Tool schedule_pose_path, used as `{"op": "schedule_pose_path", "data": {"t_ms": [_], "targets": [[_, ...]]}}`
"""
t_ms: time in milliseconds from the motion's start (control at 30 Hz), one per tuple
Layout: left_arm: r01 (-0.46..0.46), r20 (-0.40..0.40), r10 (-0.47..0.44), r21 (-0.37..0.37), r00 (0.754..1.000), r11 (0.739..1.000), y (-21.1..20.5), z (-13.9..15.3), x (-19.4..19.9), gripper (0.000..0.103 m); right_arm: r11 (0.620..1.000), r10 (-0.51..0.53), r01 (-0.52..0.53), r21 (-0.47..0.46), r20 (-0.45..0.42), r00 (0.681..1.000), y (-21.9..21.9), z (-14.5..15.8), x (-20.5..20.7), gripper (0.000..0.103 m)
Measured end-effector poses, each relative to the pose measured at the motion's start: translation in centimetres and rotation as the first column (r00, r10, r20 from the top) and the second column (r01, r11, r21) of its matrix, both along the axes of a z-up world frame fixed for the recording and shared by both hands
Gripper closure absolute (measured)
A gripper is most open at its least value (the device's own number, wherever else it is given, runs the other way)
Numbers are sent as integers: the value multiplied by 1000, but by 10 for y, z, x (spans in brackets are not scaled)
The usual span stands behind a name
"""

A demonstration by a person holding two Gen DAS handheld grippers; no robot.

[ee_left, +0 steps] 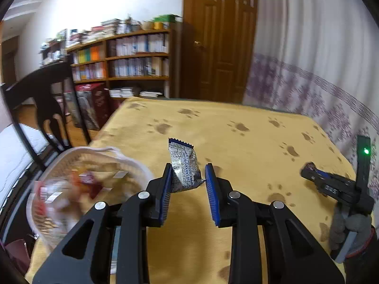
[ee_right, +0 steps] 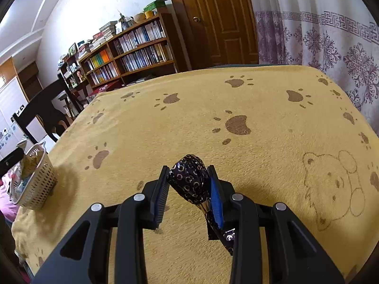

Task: Organize snacks
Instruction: 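Drop the silver packet into the basket with the left tool while the right tool carries the candy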

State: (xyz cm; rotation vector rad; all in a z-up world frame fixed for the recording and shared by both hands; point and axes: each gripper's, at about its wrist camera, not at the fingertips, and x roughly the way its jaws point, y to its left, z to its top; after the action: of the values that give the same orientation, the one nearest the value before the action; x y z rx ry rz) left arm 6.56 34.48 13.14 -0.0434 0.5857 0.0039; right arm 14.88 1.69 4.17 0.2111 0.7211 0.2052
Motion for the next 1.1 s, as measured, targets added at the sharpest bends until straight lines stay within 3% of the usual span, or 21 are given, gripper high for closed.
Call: {"op": "schedule_pose_path", "data": {"t_ms": [300,333,367,400,800,1100], "targets": [[-150,3,150,2,989,989,73,8,-17,71,999,35,-36,32,23,999,17,11,-19,70],[-161,-2,161,-1,987,987,79,8,-17,55,998,42,-43,34,26,999,20,13,-22,70],[-181,0,181,-6,983,983,86,8,-19,30,998,50,-51,39,30,998,24,15,-25,70],[-194,10,194,-10,981,981,92,9,-21,23,997,58,-60,42,34,998,27,17,-27,70],[-251,72,254,-41,965,967,136,22,-45,22,975,202,-208,72,82,976,95,46,-54,70],[-256,131,258,-35,957,966,155,35,-67,16,921,372,-382,79,117,921,173,71,-73,70]]}}
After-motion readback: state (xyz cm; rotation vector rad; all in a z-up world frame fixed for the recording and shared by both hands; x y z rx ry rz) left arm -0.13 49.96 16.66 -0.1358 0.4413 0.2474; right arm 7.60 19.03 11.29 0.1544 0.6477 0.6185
